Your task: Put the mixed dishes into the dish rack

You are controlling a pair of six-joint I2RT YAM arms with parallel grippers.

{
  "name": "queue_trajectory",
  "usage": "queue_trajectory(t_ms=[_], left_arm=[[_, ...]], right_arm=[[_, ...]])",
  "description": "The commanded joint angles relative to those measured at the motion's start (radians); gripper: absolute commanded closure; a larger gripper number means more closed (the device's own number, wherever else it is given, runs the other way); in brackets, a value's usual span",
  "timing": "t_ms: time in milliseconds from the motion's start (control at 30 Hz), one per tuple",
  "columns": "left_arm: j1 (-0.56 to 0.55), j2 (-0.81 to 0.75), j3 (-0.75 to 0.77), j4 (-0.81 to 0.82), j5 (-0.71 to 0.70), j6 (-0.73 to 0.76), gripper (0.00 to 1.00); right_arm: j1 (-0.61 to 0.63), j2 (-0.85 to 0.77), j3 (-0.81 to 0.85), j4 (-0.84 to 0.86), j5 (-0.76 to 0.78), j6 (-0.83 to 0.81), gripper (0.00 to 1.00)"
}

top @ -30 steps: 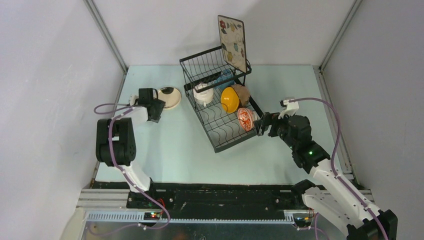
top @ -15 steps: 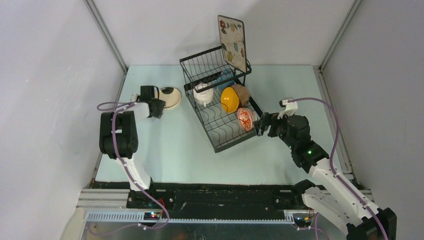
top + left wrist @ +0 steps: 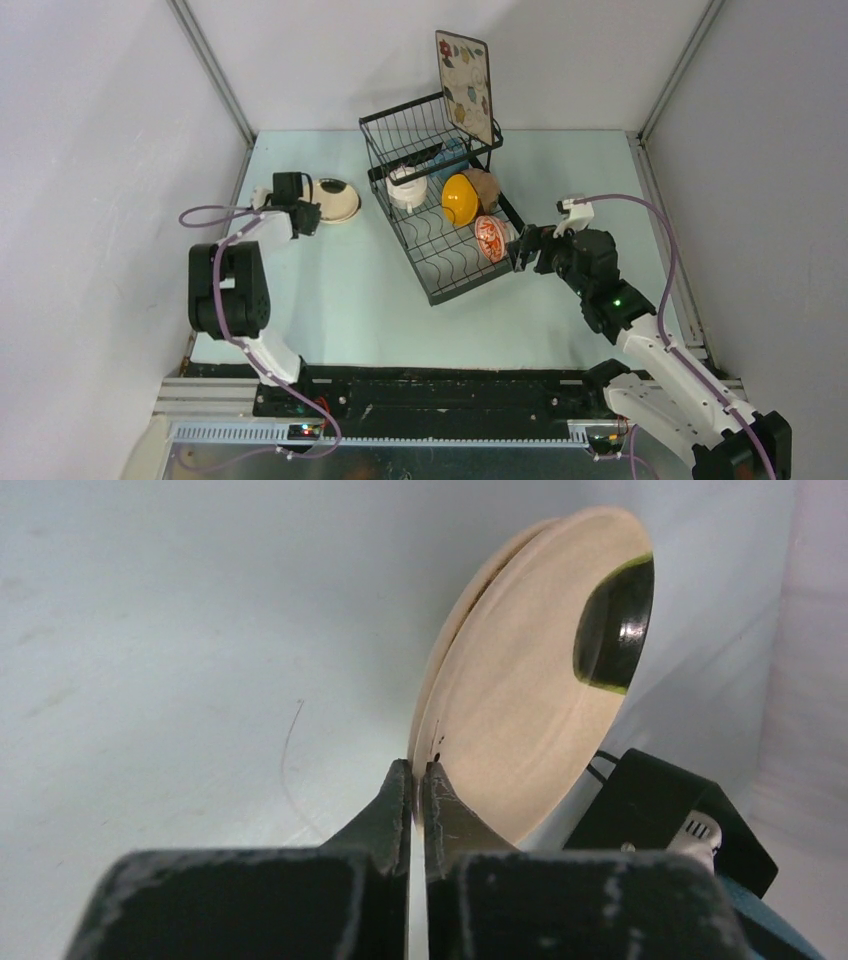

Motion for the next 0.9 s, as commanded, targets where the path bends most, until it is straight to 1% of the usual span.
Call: queue_trajectory(t_ms=[0, 300, 533, 633, 667, 700, 767, 867], left_arm=[[0.005, -0.158, -0.016, -0.059, -0.065, 0.045, 1.00], [-0.011, -0.393, -0.170, -0.051, -0.057, 0.058, 1.00], [-0.011, -0.549, -0.256, -0.038, -0.016, 0.086, 1.00], [-0.015, -0.614, -0.284, -0.039, 0.024, 0.105, 1.00], [-0.016, -0.628, -0.292, -0.015, 0.041, 0.115, 1.00], [-0.020, -0.657, -0.311, -0.002, 0.076, 0.132, 1.00], [-0.024, -0.702, -0.333, 0.024, 0.132, 0.160, 1.00], [-0.025, -0.799, -0.370, 0.072, 0.206, 0.204, 1.00]], right_arm=[[0.003, 0.009, -0.002, 0.056, 0.010, -0.005, 0.00], [0.005, 0.017, -0.002, 0.063, -0.012, -0.006, 0.00], [0.009, 0.018, -0.002, 0.069, -0.020, -0.003, 0.01], [0.013, 0.025, -0.002, 0.080, -0.090, -0.003, 0.01], [0.015, 0.029, -0.002, 0.093, -0.118, -0.008, 0.01], [0.024, 0.042, -0.002, 0.117, -0.193, -0.015, 0.01], [0.053, 0.066, -0.002, 0.183, -0.271, -0.010, 0.00], [0.088, 0.097, 0.021, 0.256, -0.342, 0.016, 0.00]])
